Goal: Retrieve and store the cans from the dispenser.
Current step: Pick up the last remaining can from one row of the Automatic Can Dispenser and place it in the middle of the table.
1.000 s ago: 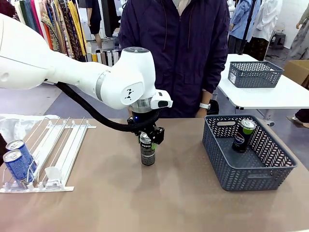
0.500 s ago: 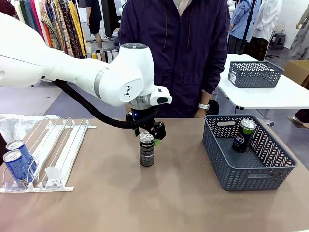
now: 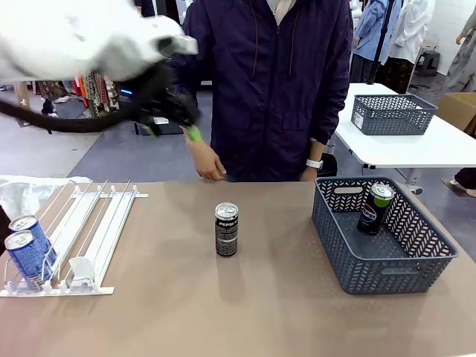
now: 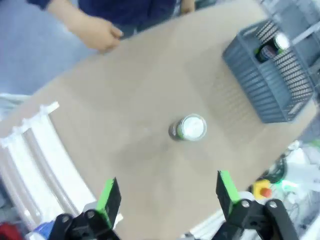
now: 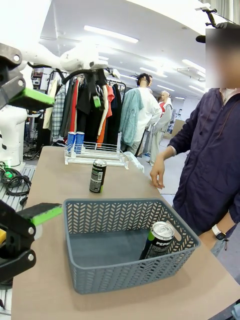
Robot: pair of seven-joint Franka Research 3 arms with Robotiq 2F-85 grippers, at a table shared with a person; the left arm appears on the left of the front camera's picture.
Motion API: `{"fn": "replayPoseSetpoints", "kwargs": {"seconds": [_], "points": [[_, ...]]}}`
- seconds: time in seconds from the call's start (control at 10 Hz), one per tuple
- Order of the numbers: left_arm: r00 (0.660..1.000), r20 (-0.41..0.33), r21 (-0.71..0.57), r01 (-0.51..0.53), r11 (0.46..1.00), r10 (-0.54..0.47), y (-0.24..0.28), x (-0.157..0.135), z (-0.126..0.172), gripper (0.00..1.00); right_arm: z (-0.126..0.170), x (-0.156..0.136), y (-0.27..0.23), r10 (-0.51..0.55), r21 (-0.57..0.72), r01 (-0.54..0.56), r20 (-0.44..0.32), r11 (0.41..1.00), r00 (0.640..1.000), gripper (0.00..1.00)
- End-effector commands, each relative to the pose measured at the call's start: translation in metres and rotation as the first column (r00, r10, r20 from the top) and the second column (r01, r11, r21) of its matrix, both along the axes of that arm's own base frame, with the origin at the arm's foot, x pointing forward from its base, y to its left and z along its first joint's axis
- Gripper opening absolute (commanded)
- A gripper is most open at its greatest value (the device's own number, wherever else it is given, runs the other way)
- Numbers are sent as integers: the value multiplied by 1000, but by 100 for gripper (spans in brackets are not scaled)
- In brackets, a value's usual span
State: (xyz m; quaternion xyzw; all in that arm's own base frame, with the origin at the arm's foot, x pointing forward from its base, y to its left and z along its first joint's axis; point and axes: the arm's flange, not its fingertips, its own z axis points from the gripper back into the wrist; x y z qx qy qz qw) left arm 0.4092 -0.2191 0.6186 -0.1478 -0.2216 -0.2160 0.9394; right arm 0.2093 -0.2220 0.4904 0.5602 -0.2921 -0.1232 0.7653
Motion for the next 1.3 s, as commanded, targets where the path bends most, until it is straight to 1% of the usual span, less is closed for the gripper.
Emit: {"fn": "replayPoseSetpoints", "kwargs": {"seconds": [0.0,0.1,0.2,0.3,0.4,0.5,0.6,0.7,1.2], "points": [[999,-54,-276,-11,961,-4,135,-36,-15,100,2,1,-2,5,4,-5,35,1000,999,100],[999,-28,-432,9,902,-23,187,-63,-20,100,2,1,-2,5,4,-5,35,1000,999,100],[1000,29,-601,22,799,-6,236,-90,-35,100,2,1,-2,5,4,-5,35,1000,999,100],[998,31,-653,-20,757,53,264,-114,-50,100,2,1,-2,5,4,-5,35,1000,999,100],[994,17,-723,-61,688,107,295,-140,-72,100,2,1,-2,5,4,-5,35,1000,999,100],[993,-11,-727,-88,681,117,304,-154,-85,100,2,1,-2,5,4,-5,35,1000,999,100],[996,-43,-700,-82,710,73,301,-154,-92,100,2,1,-2,5,4,-5,35,1000,999,100],[995,14,-724,-60,687,102,311,-138,-64,100,2,1,-2,5,4,-5,35,1000,999,100],[995,14,-724,-60,687,102,311,-138,-64,100,2,1,-2,5,4,-5,35,1000,999,100]]}}
